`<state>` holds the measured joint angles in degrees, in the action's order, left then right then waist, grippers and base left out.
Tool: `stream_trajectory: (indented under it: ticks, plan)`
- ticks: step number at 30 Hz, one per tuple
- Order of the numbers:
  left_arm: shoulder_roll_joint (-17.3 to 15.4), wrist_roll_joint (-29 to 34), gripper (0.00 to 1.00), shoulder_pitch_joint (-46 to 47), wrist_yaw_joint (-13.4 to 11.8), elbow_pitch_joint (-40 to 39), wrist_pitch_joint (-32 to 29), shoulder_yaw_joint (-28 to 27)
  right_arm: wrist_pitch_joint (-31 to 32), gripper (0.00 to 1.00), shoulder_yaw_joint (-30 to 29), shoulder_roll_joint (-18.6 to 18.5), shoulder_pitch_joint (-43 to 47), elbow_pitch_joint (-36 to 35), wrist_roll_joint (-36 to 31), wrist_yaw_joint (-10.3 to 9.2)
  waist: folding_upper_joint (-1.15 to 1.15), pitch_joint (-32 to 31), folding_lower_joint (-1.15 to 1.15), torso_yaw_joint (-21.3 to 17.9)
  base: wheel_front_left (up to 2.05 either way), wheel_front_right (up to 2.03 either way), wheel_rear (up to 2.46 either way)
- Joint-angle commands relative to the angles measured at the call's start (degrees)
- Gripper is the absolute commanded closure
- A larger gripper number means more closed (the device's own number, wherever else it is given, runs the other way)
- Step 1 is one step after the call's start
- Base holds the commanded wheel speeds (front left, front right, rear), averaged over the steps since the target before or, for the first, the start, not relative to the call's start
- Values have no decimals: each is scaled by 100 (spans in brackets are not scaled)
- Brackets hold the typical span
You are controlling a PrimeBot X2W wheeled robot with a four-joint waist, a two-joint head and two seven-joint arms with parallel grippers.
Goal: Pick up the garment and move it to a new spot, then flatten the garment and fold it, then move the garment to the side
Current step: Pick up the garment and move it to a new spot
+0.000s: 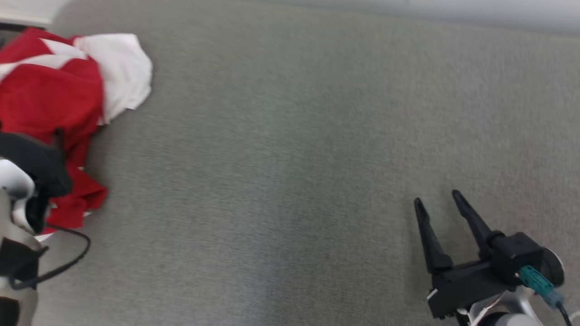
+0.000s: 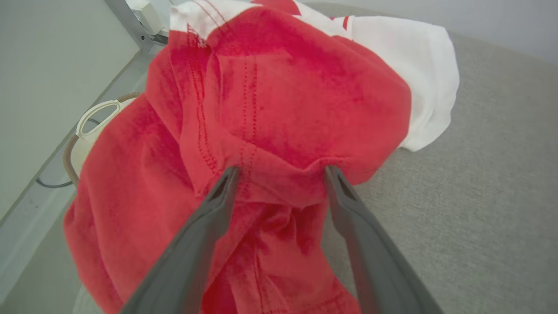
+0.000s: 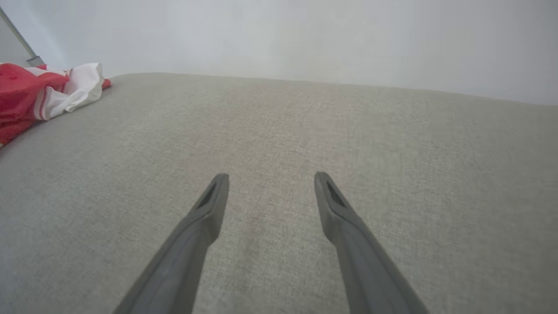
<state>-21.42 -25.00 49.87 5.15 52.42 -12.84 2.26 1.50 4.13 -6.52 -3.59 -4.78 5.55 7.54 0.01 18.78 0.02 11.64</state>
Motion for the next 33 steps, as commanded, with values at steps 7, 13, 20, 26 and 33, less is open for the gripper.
stream_trajectory:
  ticks: [7, 13, 20, 26, 33]
  plan:
    - [-83, 165, 8, 309, -486, 287, -91, 69, -11, 0, -88, 69, 81, -214, -53, -10, -1, 767, -2, -577, 0, 0, 0]
    - [-84, 322, 100, 305, -636, 365, 246, 215, -89, 0, 4, 118, -15, -30, 33, -10, -1, 540, -2, -480, 0, 0, 0]
    - [-159, 392, 100, 314, -821, 358, 610, 247, -257, 0, 128, 194, -51, 380, 164, -10, -1, -157, -2, -409, 0, 0, 0]
    - [-151, 494, 100, 424, -904, 126, 845, 355, -458, 0, 132, 290, -3, 751, 298, -10, -1, -800, -2, -430, 0, 0, 0]
    - [164, 679, 100, 641, -794, -523, 947, 703, -667, 0, 7, 358, 141, 1197, 434, -10, -1, -1595, -2, -576, 0, 0, 0]
